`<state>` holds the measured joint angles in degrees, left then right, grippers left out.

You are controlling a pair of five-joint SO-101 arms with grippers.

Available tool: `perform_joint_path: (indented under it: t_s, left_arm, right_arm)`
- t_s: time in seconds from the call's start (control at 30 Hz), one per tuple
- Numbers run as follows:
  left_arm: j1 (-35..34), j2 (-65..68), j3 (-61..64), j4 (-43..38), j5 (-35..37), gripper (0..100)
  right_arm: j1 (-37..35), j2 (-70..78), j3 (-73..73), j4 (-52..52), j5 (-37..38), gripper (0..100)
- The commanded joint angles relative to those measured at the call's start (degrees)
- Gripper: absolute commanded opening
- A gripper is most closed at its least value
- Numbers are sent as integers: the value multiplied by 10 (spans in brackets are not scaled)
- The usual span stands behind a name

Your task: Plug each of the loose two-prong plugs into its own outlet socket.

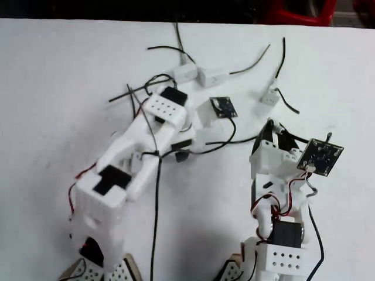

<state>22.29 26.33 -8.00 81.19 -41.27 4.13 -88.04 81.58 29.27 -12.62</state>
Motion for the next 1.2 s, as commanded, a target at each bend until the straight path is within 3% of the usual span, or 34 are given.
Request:
perform_joint_path:
  t_s: [0.0, 0.2, 0.5, 0.87, 1.07, 1.17]
  left_arm:
    - [26, -126, 76, 1, 56, 139]
    - [40, -242, 208, -40, 113, 266]
    - [44, -398, 316, -97, 125, 272]
    - [110, -411, 410, -200, 143, 271]
    - [110, -410, 411, -244, 174, 271]
    - [77, -409, 411, -275, 180, 271]
  right_arm:
    - [5, -7, -5, -8, 0, 17]
    - [5, -7, -4, -7, 0, 17]
    - [5, -7, 3, -8, 0, 17]
    - [7, -7, 3, -9, 0, 17]
    - [8, -7, 3, -10, 0, 17]
    - [8, -7, 3, -10, 0, 17]
